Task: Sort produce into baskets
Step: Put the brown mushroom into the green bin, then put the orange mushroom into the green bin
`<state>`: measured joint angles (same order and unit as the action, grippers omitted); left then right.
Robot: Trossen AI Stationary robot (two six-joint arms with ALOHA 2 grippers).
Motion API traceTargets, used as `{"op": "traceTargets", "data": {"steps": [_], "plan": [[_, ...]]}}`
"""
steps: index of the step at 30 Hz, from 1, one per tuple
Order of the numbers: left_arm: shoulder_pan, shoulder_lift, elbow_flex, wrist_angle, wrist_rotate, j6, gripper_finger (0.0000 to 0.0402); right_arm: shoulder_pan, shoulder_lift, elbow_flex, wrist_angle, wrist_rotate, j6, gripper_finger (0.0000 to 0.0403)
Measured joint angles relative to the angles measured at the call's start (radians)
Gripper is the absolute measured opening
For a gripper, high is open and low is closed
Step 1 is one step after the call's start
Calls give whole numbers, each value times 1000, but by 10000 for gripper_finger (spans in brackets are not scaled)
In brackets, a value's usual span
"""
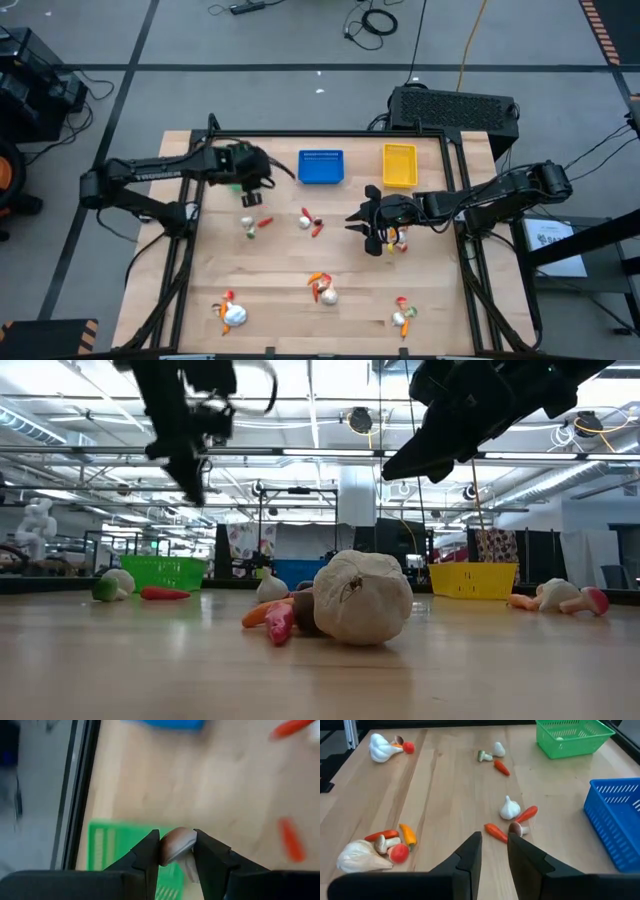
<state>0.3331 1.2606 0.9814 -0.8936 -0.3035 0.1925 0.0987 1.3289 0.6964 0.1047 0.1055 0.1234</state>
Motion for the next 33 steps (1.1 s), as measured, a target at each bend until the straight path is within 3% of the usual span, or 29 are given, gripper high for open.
{"op": "traceTargets", "data": {"steps": [6, 12, 22, 30, 33], "plan": [[180, 18, -96, 66, -3, -3, 111, 1, 0, 0, -8, 0, -2, 84], [257, 27, -122, 134, -45, -2, 132, -1, 0, 0, -10, 1, -12, 84], [278, 27, -122, 121, -80, 4, 198, -1, 0, 0, -10, 2, 17, 84], [242, -28, -123, 43, -63, -73, 205, 14, -9, 0, -10, -4, 119, 84], [208, -82, -123, 37, 20, -130, 205, 23, -24, 0, -29, -7, 139, 84]]}}
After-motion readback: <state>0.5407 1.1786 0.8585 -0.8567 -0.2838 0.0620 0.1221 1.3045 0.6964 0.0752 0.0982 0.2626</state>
